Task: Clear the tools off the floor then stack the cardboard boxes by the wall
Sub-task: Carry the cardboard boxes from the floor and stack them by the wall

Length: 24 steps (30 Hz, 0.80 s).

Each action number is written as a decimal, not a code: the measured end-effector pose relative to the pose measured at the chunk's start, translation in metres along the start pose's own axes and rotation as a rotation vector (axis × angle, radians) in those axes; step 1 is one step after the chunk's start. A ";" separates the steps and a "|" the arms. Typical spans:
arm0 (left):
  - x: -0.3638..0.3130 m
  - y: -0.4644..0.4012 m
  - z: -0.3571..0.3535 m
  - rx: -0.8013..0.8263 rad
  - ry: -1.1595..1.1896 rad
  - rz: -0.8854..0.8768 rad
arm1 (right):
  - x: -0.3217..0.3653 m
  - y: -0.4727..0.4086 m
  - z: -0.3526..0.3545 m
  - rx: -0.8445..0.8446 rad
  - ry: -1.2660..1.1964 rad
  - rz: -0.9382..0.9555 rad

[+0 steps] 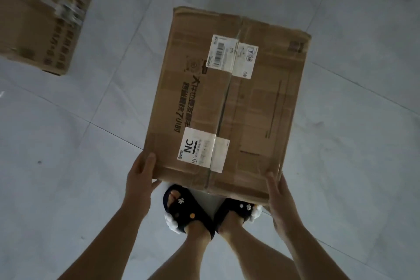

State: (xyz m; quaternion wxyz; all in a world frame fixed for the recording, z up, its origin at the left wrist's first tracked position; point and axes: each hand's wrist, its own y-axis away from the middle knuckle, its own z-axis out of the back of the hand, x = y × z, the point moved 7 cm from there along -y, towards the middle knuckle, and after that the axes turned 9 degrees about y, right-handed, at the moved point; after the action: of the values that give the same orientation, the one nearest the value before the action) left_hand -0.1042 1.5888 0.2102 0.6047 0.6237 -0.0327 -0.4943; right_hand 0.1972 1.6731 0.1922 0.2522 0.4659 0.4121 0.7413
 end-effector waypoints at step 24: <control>-0.229 0.417 0.177 -0.325 0.604 -0.295 | 0.309 0.377 0.043 0.197 0.086 0.364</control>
State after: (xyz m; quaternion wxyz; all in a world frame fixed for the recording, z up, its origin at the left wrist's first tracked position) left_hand -0.1048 1.4958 0.7091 0.6003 0.6354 0.3164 -0.3685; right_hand 0.1040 1.7227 0.6705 0.0495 0.5231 0.4022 0.7498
